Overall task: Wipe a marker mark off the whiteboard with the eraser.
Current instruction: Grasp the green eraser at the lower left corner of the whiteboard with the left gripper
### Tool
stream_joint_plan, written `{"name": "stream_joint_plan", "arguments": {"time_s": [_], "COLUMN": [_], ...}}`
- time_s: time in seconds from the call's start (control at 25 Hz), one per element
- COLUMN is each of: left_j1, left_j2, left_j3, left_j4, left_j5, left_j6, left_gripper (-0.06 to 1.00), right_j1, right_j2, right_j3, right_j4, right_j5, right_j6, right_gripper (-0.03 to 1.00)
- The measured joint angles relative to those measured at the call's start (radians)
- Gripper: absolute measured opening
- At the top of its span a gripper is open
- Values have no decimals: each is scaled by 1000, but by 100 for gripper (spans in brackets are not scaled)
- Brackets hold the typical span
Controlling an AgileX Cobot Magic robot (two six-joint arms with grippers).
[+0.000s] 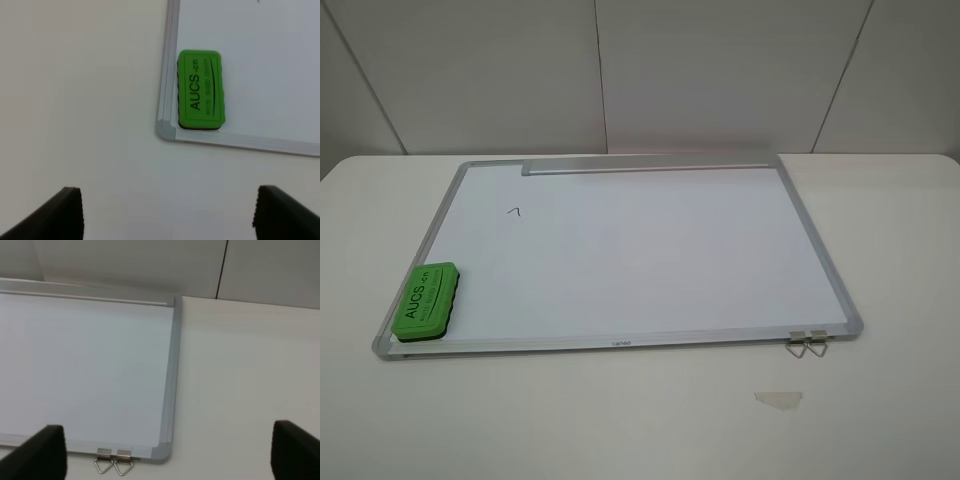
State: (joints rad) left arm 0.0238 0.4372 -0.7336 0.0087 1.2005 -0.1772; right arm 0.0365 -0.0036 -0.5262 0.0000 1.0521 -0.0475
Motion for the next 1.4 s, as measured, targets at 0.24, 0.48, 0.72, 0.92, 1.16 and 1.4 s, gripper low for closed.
{"name": "stream_joint_plan", "arguments": {"time_s": [0.24, 0.48, 0.72, 0.92, 1.16, 1.4], "left_j1": [0, 0, 0, 0, 0, 0], "left_j2": [253, 529, 742, 908, 1062, 1206], "left_j3": [-24, -24, -24, -24, -25, -25], "left_j4": [-28, -71, -99, -111, -154, -272], "left_j5": [-7, -124, -269, -403, -524, -630], "left_j6": [-39, -43, -43, -43, -15, 94], "left_gripper": [71, 71, 71, 71, 71, 71], "right_j1": [0, 0, 0, 0, 0, 0], "right_j2": [0, 0, 0, 0, 0, 0], "right_j3": [0, 0, 0, 0, 0, 0], "right_j4": [0, 0, 0, 0, 0, 0], "right_j5": [0, 0, 0, 0, 0, 0], "right_j6": [0, 0, 0, 0, 0, 0], "right_gripper": [82, 82, 82, 82, 82, 82]}}
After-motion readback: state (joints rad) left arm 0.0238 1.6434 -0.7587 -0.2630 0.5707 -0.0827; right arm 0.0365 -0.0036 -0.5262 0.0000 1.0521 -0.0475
